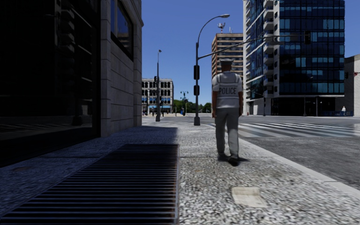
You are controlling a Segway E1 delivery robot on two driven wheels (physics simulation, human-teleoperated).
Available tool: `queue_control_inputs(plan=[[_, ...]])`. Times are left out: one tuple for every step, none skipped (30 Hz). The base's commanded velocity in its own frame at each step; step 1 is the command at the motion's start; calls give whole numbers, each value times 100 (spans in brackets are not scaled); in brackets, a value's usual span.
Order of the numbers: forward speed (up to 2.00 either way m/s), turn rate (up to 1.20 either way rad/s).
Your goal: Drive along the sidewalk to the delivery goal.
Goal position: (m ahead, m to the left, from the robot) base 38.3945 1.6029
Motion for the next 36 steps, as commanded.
queue_control_inputs(plan=[[176, 25], [176, 25], [176, 25], [176, 25], [176, 25], [176, 25], [176, 25], [176, 20], [176, 12], [176, 12], [176, 9], [176, 8], [176, 13], [176, 24], [176, 29], [176, 29], [176, 30], [176, 30], [176, 28], [176, 16], [176, 6], [176, 6], [176, 1], [176, 0], [176, 2], [176, 12], [176, 17], [176, 17], [176, 19], [176, 19], [176, 20], [176, 22], [176, 23], [176, 23], [176, 23], [176, 23]])
